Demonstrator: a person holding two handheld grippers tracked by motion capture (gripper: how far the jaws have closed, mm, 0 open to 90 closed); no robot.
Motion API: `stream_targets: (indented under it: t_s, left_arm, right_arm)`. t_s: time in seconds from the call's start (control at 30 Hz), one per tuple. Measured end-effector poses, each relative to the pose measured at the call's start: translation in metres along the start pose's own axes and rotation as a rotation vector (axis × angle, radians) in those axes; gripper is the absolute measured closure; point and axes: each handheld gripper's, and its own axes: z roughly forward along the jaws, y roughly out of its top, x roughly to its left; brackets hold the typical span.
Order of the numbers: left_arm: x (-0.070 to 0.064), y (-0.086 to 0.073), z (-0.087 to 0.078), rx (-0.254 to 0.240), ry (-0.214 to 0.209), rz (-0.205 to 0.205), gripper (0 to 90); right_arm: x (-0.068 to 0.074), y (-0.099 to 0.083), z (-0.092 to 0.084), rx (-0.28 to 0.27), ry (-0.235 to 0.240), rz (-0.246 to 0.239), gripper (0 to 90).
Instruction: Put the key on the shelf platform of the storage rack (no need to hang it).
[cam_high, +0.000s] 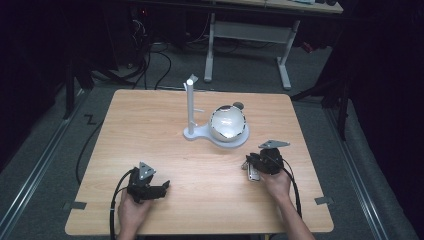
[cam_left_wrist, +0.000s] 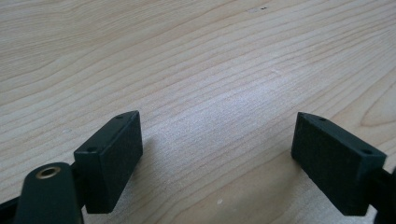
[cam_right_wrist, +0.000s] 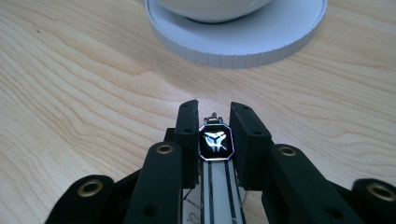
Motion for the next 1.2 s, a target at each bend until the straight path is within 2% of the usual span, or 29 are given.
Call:
stream_targets:
  t_s: [0.3,0.57,0.67,0.73,0.83,0.97,1.2]
  left_arm:
    - [0.0,0.0,0.0,0.001,0.003,-0.004,16.7]
    - [0.0,0.0,0.0,0.001,0.003,-0.005,16.7]
    - [0.0,0.0,0.0,0.0,0.004,-0.007,16.7]
    - [-0.001,0.0,0.0,-0.001,0.005,-0.012,16.7]
    - [-0.001,0.0,0.0,-0.001,0.005,-0.011,16.7]
    - [0.0,0.0,0.0,-0.001,0.001,0.0,16.4]
    - [0.0,0.0,0.0,0.0,0.001,-0.001,16.3]
  right_arm:
    - [-0.002,0.002,-0.023,-0.078,0.007,0.015,74.6]
    - [-0.006,0.008,-0.051,-0.123,0.005,-0.001,74.6]
    - [-0.009,0.009,-0.057,-0.14,0.019,0.013,74.7]
    - [-0.013,0.01,-0.062,-0.152,0.042,0.045,74.6]
    - [-0.015,0.013,-0.073,-0.174,0.035,0.049,74.6]
    - [-0.015,0.01,-0.086,-0.202,0.035,0.045,74.6]
    - [-0.01,0.008,-0.096,-0.241,0.047,0.038,74.6]
